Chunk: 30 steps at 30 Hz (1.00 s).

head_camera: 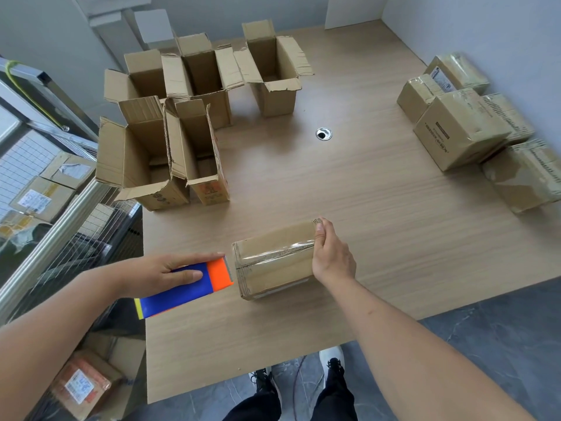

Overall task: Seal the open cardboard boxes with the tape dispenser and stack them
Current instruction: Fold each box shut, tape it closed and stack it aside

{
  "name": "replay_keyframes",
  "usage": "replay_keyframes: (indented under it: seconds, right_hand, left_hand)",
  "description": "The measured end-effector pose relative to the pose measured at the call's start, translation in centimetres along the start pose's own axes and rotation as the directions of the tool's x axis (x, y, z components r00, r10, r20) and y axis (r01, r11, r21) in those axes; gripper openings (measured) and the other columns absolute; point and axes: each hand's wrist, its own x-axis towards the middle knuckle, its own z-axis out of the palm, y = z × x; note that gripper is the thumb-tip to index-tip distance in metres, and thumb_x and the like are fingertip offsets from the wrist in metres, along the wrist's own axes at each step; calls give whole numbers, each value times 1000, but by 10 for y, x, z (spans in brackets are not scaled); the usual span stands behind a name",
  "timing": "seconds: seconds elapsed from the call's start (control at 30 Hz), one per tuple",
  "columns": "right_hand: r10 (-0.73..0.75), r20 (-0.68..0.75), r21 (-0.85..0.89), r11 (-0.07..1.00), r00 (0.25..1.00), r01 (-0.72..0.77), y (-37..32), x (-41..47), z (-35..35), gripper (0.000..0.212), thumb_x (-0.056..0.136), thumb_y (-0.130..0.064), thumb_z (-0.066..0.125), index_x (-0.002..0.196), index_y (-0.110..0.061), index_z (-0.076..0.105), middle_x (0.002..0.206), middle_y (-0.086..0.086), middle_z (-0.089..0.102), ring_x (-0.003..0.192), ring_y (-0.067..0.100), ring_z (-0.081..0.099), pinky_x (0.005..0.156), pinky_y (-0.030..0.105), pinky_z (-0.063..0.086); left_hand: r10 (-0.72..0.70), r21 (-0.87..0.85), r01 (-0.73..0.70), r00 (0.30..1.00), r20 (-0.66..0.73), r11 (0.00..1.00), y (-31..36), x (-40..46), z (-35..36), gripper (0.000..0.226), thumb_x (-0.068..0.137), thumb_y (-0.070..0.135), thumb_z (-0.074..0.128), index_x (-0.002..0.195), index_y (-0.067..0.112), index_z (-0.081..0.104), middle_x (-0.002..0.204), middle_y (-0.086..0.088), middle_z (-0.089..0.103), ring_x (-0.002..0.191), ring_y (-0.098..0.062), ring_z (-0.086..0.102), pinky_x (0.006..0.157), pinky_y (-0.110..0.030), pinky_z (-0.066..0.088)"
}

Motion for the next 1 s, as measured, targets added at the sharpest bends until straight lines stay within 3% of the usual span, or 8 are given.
replay_keyframes:
  seconds: [0.2, 0.33, 0.43, 0.53, 0.6, 0.67, 0.73, 1.0]
  right_hand:
    - [5, -6, -43, 999, 1000, -6, 1, 0, 0, 49, 102, -64, 11, 140, -49, 37, 120, 5, 69, 106, 37, 63, 80, 42, 42]
    - [-61, -93, -90, 995, 994, 52, -1, -1, 1, 50, 105, -59, 17, 148, -43, 36, 148, 0, 49, 122, 33, 54, 90, 46, 47]
    - [-382, -319, -364, 894, 868, 260, -7, -6, 3, 39, 106, -31, 48, 144, -26, 53, 140, 13, 52, 107, 35, 57, 86, 46, 49]
    - [-616, -333, -545, 743, 714, 387, -22, -11, 7, 38, 92, -3, 62, 128, -15, 67, 124, 17, 63, 96, 37, 64, 80, 45, 51]
    - [-577, -206, -456, 771, 791, 444, -38, -30, 19, 39, 100, -22, 57, 139, -13, 59, 143, 22, 52, 123, 42, 56, 98, 50, 47]
    - [-435, 6, -413, 819, 900, 398, -48, -53, 36, 68, 104, -58, 29, 160, -20, 27, 167, 22, 14, 154, 38, 14, 125, 50, 15]
    - [-385, 95, -438, 812, 918, 386, -50, -61, 49, 83, 96, -76, 5, 163, -29, -3, 168, 16, -17, 154, 32, -22, 125, 50, -12]
    - [-419, 190, -517, 726, 888, 453, -47, -42, 47, 88, 89, -84, -3, 162, -34, -9, 168, 10, -22, 153, 32, -26, 124, 54, -12]
  left_hand:
    - [16, -58, -16, 1000, -3, 998, -10, 10, 12, 49, 99, 61, 44, 142, 76, 24, 144, 54, 29, 140, 11, 33, 113, -23, 29]
    - [10, -54, -10, 1000, 0, 999, -10, 19, 15, 50, 95, 68, 40, 139, 80, 21, 153, 40, 29, 140, -4, 37, 118, -36, 30]
    - [5, -53, -5, 1000, -12, 999, -8, 21, 17, 49, 94, 70, 39, 137, 82, 20, 152, 37, 31, 138, -9, 40, 114, -36, 32]
    - [10, -57, -13, 999, -53, 998, -9, 19, 25, 45, 101, 63, 41, 137, 82, 21, 153, 35, 33, 138, -11, 41, 118, -41, 32]
    - [27, -56, -31, 997, -72, 998, -8, 18, 31, 44, 103, 60, 41, 136, 82, 22, 152, 36, 34, 137, -10, 42, 117, -41, 33]
    - [38, -61, -43, 996, -80, 997, -6, 17, 36, 44, 104, 58, 41, 136, 82, 22, 152, 35, 35, 136, -10, 43, 117, -41, 33]
    - [52, -81, -58, 995, -82, 995, -5, 18, 41, 45, 105, 58, 41, 137, 82, 22, 154, 34, 34, 137, -10, 42, 117, -42, 32]
    - [138, -155, -155, 983, -119, 976, -27, 7, 47, 48, 105, 51, 44, 141, 77, 25, 141, 57, 27, 126, 29, 30, 101, -15, 30]
